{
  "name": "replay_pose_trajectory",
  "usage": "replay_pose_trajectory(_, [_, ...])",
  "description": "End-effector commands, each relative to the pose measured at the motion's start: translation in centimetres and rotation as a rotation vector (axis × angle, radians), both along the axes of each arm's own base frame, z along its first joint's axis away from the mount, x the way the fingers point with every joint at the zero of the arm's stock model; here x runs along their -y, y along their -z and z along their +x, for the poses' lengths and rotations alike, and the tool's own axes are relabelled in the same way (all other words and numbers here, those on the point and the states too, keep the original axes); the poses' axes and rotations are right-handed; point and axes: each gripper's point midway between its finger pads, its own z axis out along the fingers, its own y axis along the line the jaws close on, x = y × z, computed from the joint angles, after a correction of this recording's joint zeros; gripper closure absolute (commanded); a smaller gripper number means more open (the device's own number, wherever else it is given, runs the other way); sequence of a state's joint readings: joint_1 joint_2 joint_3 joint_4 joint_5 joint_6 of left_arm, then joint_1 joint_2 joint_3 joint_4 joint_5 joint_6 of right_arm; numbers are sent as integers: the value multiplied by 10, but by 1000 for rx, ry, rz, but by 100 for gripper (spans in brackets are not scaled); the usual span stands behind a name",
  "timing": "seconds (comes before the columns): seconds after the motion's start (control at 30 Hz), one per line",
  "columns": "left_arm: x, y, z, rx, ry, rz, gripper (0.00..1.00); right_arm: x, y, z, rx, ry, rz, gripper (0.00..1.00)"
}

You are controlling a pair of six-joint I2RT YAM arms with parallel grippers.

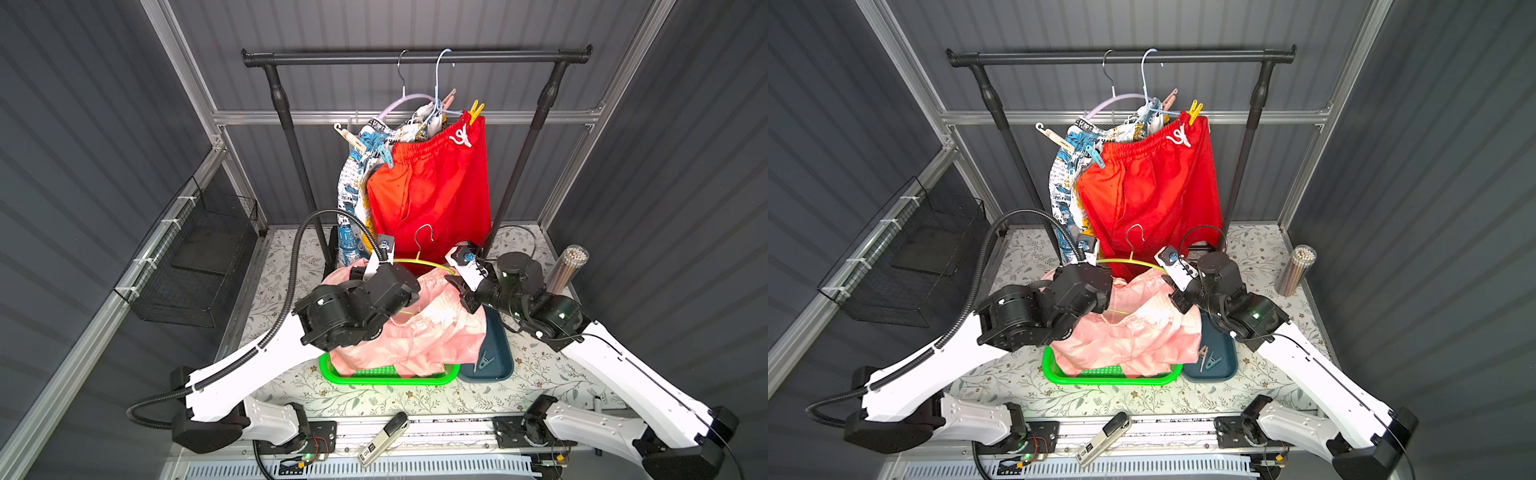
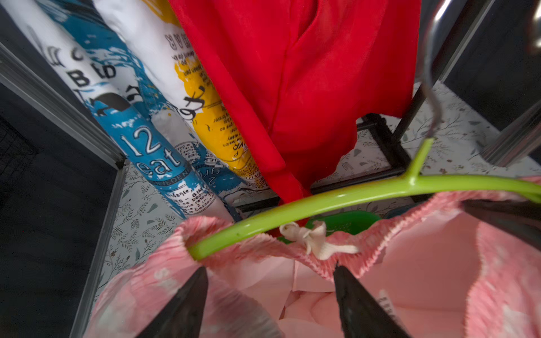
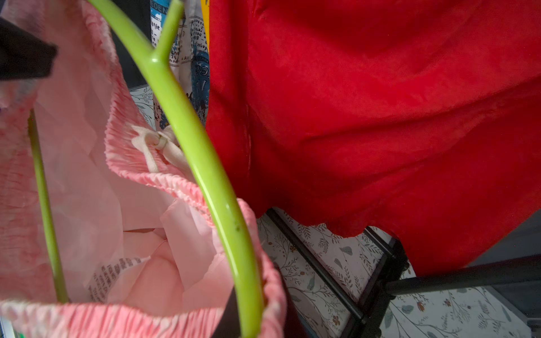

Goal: Remove the clothespins securing shorts to the hanger
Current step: Remove the shorts from the hanger.

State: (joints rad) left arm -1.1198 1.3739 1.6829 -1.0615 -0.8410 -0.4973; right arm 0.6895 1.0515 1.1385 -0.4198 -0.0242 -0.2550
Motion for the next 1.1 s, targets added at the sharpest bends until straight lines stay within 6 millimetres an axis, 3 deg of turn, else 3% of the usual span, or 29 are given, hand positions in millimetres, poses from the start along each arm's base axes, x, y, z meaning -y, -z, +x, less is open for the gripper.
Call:
replay_pose_trajectory(0.0, [-25,8,8,-57,-60,24,31,0,-16,-3,50,0,35,100])
replay_pose_trajectory(0.37, [-46,23,34,-92,-140,61,49,3,-16,-8,66,1,26,100])
replay_pose_trajectory(0.43, [-49,23,36,-90,-153,61,45,3,-16,-8,68,3,25,100])
replay_pose_trajectory(0.5, [-52,20,38,-83,-166,52,32,3,-17,-8,71,2,26,100])
replay_pose_trajectory(0.87, [-50,11,43,-88,-172,71,26,2,-19,-10,78,-1,24,100])
replay_pose_trajectory(0.97, [-47,16,44,-107,-164,80,33,5,-20,-9,86,9,20,100])
replay_pose_trajectory(1.07, [-47,19,44,-120,-164,92,50,8,-21,-8,97,25,14,100])
